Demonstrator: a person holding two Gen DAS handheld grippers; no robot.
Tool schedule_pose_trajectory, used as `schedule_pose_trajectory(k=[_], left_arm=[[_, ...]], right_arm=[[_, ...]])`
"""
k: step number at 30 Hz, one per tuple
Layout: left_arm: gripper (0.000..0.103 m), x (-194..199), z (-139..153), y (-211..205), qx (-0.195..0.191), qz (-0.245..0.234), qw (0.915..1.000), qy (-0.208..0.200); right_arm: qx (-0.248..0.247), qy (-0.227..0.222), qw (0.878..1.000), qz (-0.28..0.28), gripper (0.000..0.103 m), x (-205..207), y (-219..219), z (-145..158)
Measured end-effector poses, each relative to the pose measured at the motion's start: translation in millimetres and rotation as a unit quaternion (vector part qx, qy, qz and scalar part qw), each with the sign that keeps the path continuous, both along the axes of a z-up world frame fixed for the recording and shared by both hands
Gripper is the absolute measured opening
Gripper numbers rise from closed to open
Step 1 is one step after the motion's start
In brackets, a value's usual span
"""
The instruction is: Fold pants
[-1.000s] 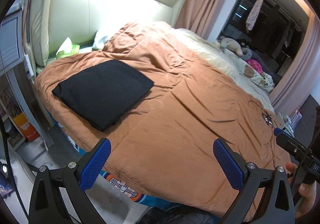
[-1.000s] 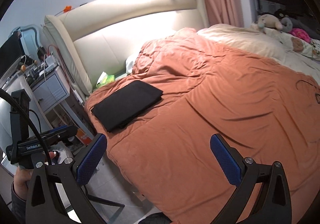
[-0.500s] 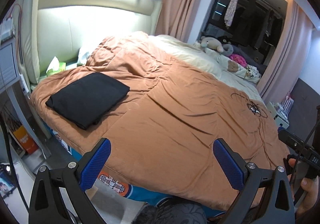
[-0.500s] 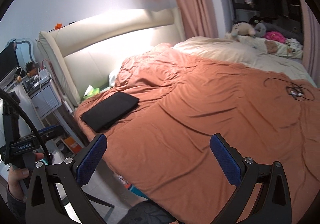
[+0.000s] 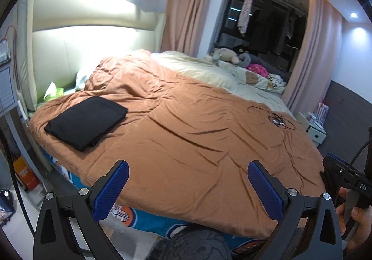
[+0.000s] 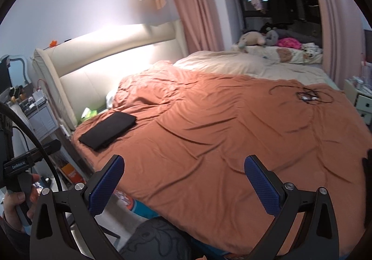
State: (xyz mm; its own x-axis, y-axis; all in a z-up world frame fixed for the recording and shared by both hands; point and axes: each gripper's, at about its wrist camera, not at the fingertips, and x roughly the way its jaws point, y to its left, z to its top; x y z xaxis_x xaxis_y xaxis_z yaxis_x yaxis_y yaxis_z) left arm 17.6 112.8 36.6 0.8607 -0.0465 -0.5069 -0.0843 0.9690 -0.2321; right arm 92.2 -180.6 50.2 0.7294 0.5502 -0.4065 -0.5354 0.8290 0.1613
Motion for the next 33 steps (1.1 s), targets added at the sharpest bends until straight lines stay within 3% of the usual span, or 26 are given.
schedule_pose_trajectory(k=[18,20,26,33], left_arm=[[0.103,-43.8,-4.3,-75.4,0.032,-0.054,0.9974,-0.034],[0.103,-47.9,-6.6,-80.3,0.033,-0.065,0.9966,-0.038],[0.103,-62.2,-12.5,-101.3,0.088,-0.058,0.9932,-0.051],[0.103,-75.1,-24.6,-113.7,0.092,-0.075,0.9914,-0.056]], right_arm=[[0.001,-0.026,0.995,-0.096,0.103,-92.3,-44.7,-11.1],[0.000,-0.031,0.994,-0.109,0.103,-102.0,-43.8,-13.7],[-0.004,-0.037,0.990,-0.136,0.103,-121.0,-34.1,-25.4],[0.001,-0.039,0.986,-0.161,0.103,-140.5,-20.4,-37.6]])
